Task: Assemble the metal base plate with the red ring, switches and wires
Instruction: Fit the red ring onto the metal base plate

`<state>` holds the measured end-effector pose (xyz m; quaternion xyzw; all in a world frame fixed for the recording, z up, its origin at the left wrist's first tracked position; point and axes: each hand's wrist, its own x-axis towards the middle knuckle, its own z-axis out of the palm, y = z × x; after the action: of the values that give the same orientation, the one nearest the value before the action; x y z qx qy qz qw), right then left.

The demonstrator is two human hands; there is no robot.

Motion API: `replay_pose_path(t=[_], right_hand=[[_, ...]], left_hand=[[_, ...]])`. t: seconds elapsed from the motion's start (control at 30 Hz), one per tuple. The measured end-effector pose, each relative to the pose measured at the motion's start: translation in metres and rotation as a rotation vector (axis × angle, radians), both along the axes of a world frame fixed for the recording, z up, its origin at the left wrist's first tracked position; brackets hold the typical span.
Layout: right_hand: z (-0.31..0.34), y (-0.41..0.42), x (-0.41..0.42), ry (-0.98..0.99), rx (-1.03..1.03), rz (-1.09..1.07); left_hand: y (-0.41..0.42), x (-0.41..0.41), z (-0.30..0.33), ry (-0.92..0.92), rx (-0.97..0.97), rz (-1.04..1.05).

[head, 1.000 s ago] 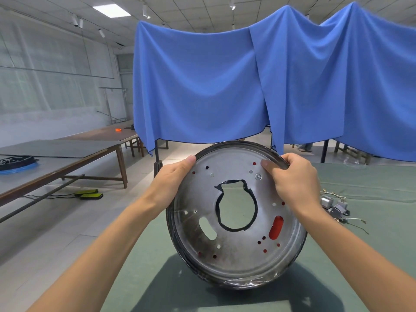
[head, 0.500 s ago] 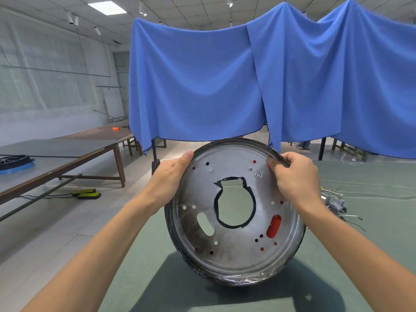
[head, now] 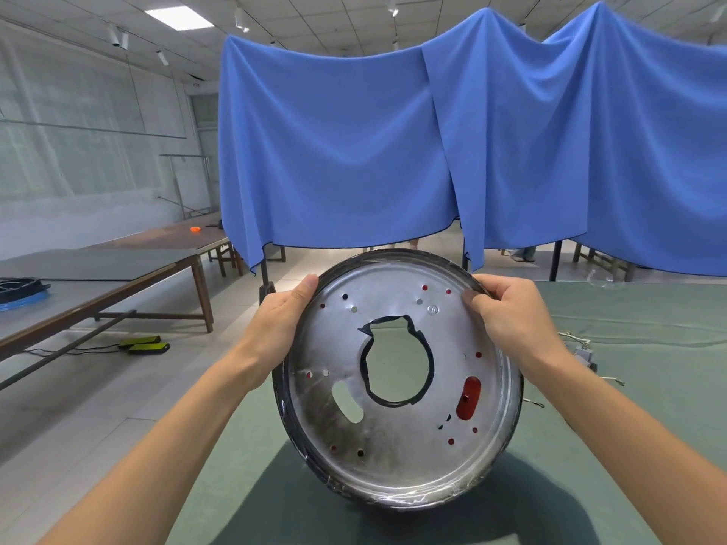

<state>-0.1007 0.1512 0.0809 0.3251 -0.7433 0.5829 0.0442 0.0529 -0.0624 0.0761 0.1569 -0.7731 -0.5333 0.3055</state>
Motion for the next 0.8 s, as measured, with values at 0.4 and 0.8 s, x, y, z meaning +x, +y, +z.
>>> replay_pose_path(t=[0.4, 0.8], right_hand=[[-0.006, 0.004, 0.0, 0.037, 0.0, -0.045], [-0.001, 0.006, 0.002, 0.097, -0.018, -0.1]], left_hand=[[0.005, -0.005, 0.001, 0.042, -0.032, 0.034], [0.011, 0.001, 0.004, 0.071, -0.095, -0.119]])
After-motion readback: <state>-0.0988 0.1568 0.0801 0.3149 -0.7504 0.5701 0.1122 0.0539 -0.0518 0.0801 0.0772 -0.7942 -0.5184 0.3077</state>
